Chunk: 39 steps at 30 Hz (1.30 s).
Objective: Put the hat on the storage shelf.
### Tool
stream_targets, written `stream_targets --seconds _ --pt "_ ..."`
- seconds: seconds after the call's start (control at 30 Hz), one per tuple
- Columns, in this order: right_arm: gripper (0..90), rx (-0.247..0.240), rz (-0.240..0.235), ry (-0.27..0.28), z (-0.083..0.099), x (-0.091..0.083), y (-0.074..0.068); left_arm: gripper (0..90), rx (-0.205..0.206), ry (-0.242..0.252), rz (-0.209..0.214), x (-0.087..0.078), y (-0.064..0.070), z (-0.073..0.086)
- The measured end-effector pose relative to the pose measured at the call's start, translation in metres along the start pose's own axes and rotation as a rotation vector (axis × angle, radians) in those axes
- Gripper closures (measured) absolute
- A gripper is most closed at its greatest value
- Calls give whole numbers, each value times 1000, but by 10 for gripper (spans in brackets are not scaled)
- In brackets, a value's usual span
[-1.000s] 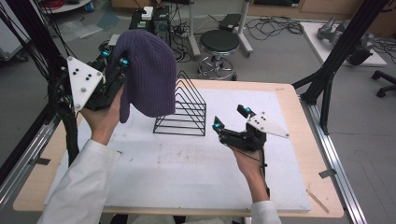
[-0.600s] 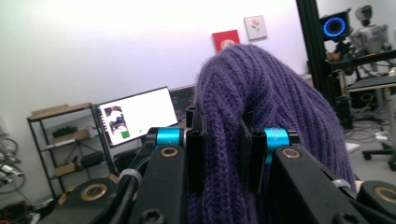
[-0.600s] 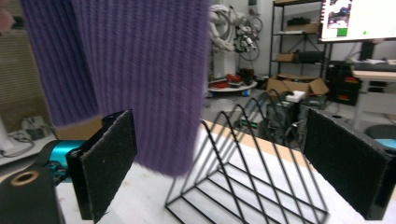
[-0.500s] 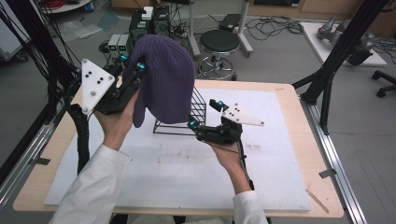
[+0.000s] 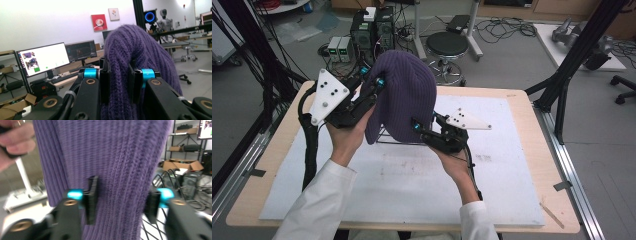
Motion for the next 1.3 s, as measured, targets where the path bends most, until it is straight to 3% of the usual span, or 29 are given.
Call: stream_targets --seconds 0.1,0.27,0.47,0.67,0.73,0.93,1.17,1.3 --pt "759 -42 39 -52 -1 -2 0 766 48 -13 9 0 -3 5" --pt "798 -40 87 -69 -2 -4 5 767 112 -23 33 -3 -10 13" --pt "804 -43 136 -72 -2 -3 10 767 124 -36 48 2 -23 18" --pt "806 -53 215 -47 -9 -1 10 767 87 -37 44 5 -42 20" --pt "806 -45 217 -47 -13 0 10 768 87 -41 40 7 -47 19" --pt "807 -90 256 -32 -30 11 4 768 88 -18 32 12 -64 8" --pt "806 -85 329 16 -44 21 6 768 121 -3 22 24 -73 -6" --pt "805 -71 357 49 -48 26 12 767 117 1 34 34 -77 -11"
Point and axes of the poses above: each handheld gripper's, and its own axes: x roughly forward along the jaws, z roughly out of its underside, y roughly to its right, the point moved 1 cm from there along x, roughly forward along the jaws, and after that the axes turned 7 degrees about -y, right-handed, at the moved point
